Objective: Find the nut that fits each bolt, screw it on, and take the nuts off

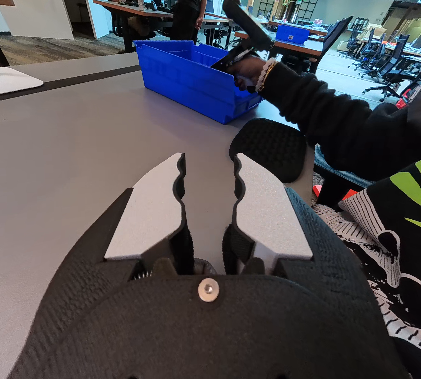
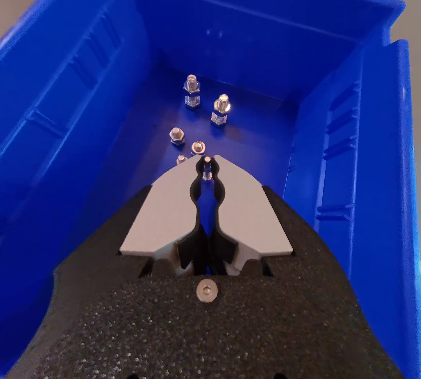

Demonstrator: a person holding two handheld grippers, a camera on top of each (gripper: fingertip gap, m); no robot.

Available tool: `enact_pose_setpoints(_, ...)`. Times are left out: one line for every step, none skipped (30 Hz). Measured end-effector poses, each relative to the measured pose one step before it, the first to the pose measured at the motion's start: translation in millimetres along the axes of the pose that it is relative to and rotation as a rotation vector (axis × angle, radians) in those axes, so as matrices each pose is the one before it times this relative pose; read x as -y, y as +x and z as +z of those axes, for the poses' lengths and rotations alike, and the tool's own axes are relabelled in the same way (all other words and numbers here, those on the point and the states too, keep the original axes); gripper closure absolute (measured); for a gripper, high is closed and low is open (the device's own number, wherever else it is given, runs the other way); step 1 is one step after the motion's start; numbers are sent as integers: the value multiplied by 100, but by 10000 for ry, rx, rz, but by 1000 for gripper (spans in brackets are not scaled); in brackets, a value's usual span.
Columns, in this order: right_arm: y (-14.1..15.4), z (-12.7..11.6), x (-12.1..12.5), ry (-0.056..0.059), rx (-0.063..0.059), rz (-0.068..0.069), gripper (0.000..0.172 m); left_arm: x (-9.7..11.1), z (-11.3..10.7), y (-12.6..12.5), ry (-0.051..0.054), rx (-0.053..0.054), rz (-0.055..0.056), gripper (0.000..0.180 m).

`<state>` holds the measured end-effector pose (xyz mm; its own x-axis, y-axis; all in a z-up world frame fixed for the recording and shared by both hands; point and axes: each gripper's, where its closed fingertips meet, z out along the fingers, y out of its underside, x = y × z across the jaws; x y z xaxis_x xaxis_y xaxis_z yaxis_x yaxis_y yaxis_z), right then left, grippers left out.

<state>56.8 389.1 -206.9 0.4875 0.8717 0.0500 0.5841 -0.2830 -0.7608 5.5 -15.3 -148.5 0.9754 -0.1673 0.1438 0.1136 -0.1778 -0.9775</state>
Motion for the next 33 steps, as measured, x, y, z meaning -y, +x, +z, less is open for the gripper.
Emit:
enact_pose_setpoints(135, 185, -134, -35, -51, 1, 165, 9, 1, 3, 0, 6, 0, 140)
enact_pose_setpoints(63, 139, -135, -38, -8, 2, 165, -2, -1, -13, -2, 9, 2, 140)
enact_pose_setpoints(0, 90, -58, -2, 19, 11, 165, 5, 7, -4, -5, 9, 2, 140)
enact_pose_setpoints(-22, 4, -5, 9, 29, 3, 165, 3, 6, 0, -6, 5, 4, 140)
enact_pose_setpoints(-45, -18, -50, -52, 32, -15, 165, 14, -1, 4, -3, 8, 11, 140)
enact_pose_setpoints(-89, -77, -48, -56, 36, -25, 161, 33, -28, -3, 12, 28, 24, 140)
enact_pose_setpoints(-125, -212, 54, 11, 28, -13, 156, 108, -52, -18, 48, 62, 42, 140)
enact_pose_setpoints(-154, -357, 212, 115, 14, 2, 151, 192, -118, -20, 101, 104, 81, 140)
enact_pose_setpoints(-203, -542, 377, 223, 0, 10, 145, 299, -228, -105, 142, 216, 147, 140)
enact_pose_setpoints(-237, -753, 556, 339, -45, 32, 138, 389, -367, -377, 152, 448, 241, 140)
enact_pose_setpoints(-377, -955, 603, 371, -18, 41, 134, 497, -550, -698, 139, 674, 300, 140)
enact_pose_setpoints(-669, -1061, 702, 460, 99, 5, 129, 652, -719, -1003, 168, 819, 289, 139)
enact_pose_setpoints(-896, -1156, 770, 534, 165, 18, 125, 743, -834, -1334, 194, 953, 210, 138)
enact_pose_setpoints(-1115, -1190, 805, 549, 242, 16, 122, 743, -890, -1691, 160, 1038, 129, 135)
enact_pose_setpoints(-1341, -1193, 732, 504, 322, 52, 117, 625, -846, -1973, 91, 1074, 81, 132)
enact_pose_setpoints(-1521, -1106, 549, 414, 373, 96, 113, 418, -721, -2116, 2, 1031, 65, 129)
enact_pose_setpoints(-1657, -930, 276, 317, 388, 95, 109, 117, -501, -2113, -131, 922, 101, 126)
enact_pose_setpoints(-1653, -683, -96, 162, 343, 35, 105, -254, -263, -2142, -264, 883, 163, 123)
enact_pose_setpoints(-1496, -402, -496, -44, 233, -69, 102, -574, 22, -1862, -317, 715, 128, 121)
enact_pose_setpoints(-1257, -160, -773, -194, 106, -133, 99, -849, 324, -1341, -402, 396, 6, 121)
enact_pose_setpoints(-1035, 36, -809, -218, 18, -130, 97, -980, 561, -989, -462, 226, -81, 121)
enact_pose_setpoints(-821, 208, -752, -215, -40, -137, 95, -987, 683, -786, -457, 146, -28, 121)
enact_pose_setpoints(-526, 337, -763, -273, -154, -192, 95, -917, 751, -735, -460, 168, 45, 121)
enact_pose_setpoints(-307, 429, -754, -323, -231, -236, 94, -740, 725, -558, -392, 124, 68, 121)
enact_pose_setpoints(-350, 495, -688, -325, -134, -226, 93, -566, 678, -317, -324, 27, 18, 121)
enact_pose_setpoints(-307, 531, -596, -322, -76, -143, 93, -381, 581, -207, -220, 4, -24, 121)
enact_pose_setpoints(-168, 507, -482, -278, -105, -98, 94, -296, 454, -112, -202, -7, 59, 123)
enact_pose_setpoints(-98, 447, -355, -220, -107, -146, 98, -259, 344, -117, -196, 43, 119, 125)
enact_pose_setpoints(1, 362, -305, -203, -149, -176, 104, -191, 286, -94, -126, 36, 117, 129)
enact_pose_setpoints(26, 300, -272, -190, -146, -194, 112, -206, 267, 51, -111, -49, 115, 138)
enact_pose_setpoints(124, 212, -243, -166, -198, -178, 118, -107, 196, -198, -21, 128, 78, 142)
enact_pose_setpoints(353, 103, -142, -89, -301, -160, 124, 48, 73, -377, 76, 222, 141, 153)
enact_pose_setpoints(408, 25, -19, 6, -288, -122, 133, 38, 55, 36, 31, -99, 96, 153)
